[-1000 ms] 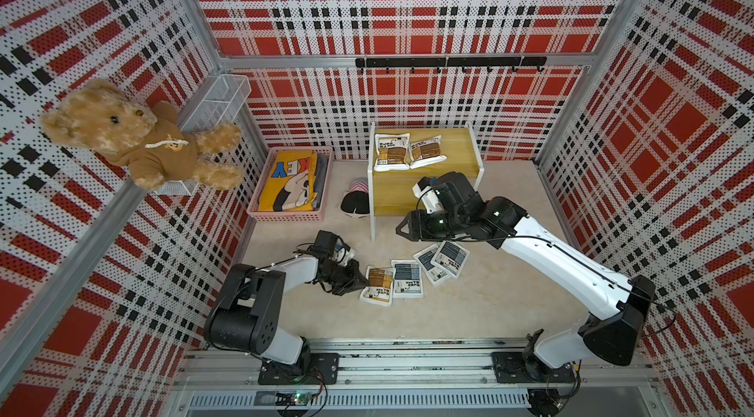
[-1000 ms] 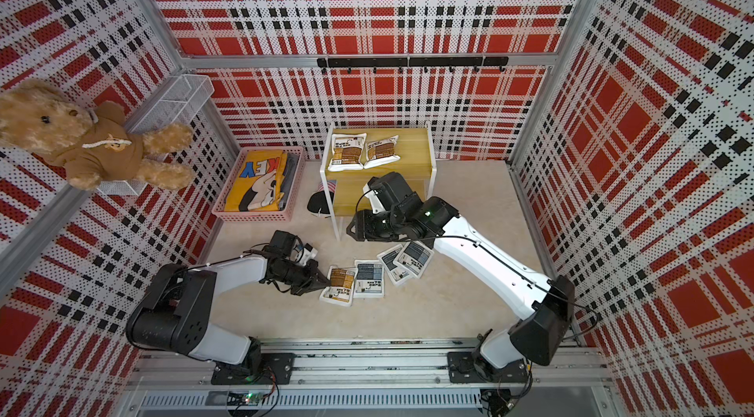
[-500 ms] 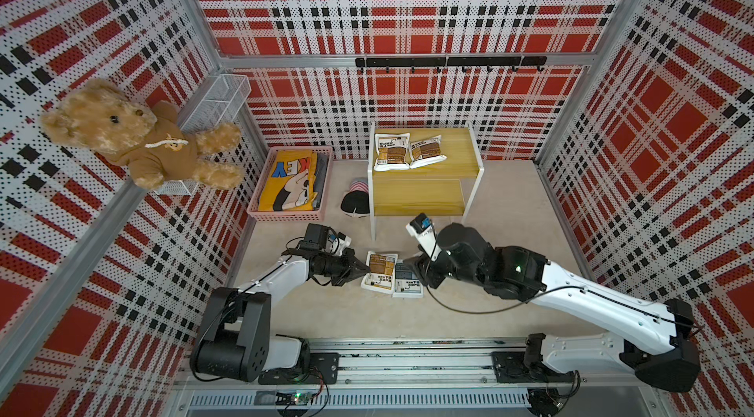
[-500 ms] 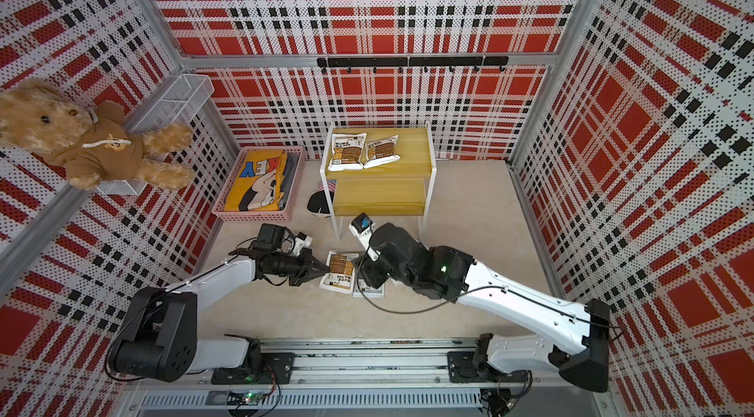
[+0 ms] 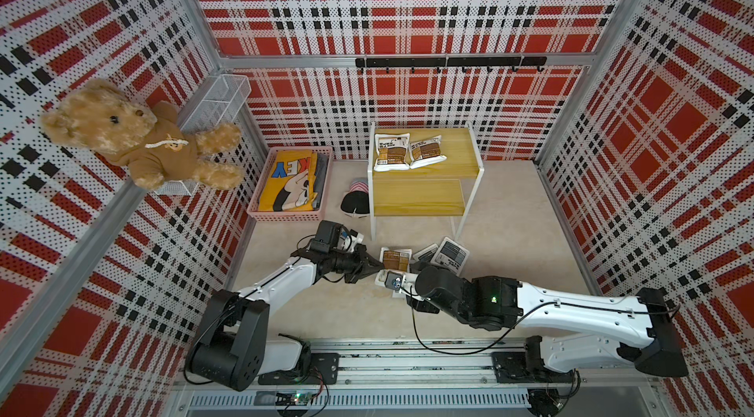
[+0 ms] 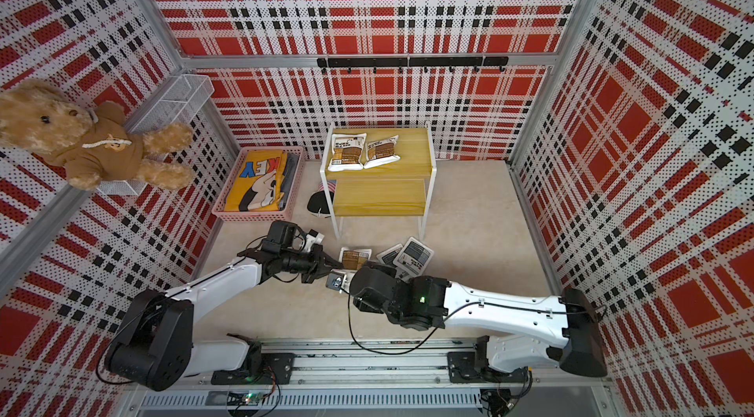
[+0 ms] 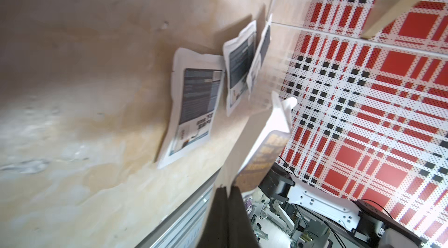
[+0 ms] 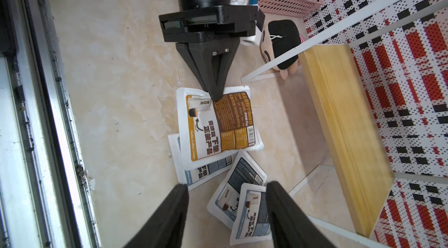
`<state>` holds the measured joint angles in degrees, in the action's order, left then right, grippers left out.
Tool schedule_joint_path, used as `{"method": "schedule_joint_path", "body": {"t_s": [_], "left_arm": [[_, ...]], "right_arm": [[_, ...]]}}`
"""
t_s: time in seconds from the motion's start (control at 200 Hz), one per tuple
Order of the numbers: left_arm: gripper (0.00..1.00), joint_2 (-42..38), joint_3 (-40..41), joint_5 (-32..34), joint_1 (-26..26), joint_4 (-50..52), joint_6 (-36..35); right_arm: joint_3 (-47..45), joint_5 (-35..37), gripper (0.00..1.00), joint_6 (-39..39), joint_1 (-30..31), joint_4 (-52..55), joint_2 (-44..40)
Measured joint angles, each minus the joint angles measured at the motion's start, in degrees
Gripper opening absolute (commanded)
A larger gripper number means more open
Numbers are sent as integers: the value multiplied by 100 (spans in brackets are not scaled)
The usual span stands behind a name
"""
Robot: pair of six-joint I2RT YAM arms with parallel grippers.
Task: Place the bagged coffee beans on the shelf by color
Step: Pick up the bagged coffee beans at the center of the board.
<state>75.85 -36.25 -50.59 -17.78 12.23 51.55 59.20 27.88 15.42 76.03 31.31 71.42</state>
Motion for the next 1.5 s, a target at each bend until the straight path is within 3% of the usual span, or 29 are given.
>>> {"method": "schedule_joint_path", "body": {"t_s": [0.276, 0.471, 1.102, 1.323, 1.503], "left_arm": [[0, 81, -520, 26, -664, -581, 1139], [0, 118, -767, 17, -793, -970, 1764], [0, -136, -629, -175, -813, -1080, 2472], [0, -236, -575, -256, -826, -1095, 2538], [0, -247, -538, -260, -824, -1097, 2562]], "right_arm": [[-269, 22, 58, 684, 9, 17, -284], [-439, 24, 57, 820, 9, 107, -715], [-859, 981, 48, 1040, 20, -120, -772], [-859, 1121, 32, 1285, 20, -616, -378], [-857, 1113, 7, 1464, 20, -857, -142]]}}
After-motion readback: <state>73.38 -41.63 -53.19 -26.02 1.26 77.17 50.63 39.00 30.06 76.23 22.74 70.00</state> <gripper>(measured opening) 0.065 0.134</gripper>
